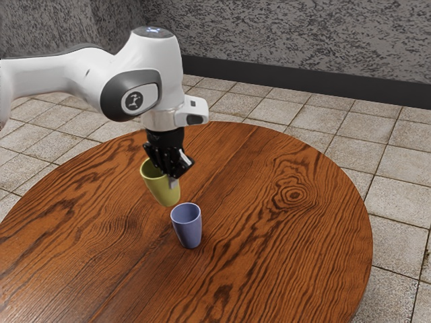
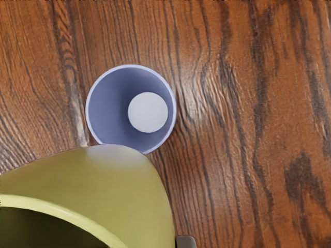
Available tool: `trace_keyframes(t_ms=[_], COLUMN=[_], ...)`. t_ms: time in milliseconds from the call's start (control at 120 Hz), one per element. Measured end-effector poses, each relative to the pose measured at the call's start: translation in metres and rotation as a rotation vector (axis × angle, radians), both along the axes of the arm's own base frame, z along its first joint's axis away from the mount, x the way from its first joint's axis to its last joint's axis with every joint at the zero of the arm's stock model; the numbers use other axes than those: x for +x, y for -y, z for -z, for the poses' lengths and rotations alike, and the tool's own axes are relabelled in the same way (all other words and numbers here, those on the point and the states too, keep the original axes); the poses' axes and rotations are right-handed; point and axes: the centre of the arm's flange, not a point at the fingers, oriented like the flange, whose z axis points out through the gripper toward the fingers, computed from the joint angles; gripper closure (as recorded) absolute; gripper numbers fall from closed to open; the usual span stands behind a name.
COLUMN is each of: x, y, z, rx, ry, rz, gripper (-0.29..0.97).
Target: Place the left cup onto the right cup
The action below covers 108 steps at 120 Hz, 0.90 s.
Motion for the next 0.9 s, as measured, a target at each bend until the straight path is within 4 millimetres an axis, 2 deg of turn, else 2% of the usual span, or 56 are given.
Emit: trace_keyframes(t_ms=[525, 900], x=[0.015, 0.024], y=[0.009, 0.008], z=[0.016, 0.023], rx=[0.000, 0.002], ry=[-0.019, -0.021], rz=[0.015, 0.013], gripper=[0.78, 0.78])
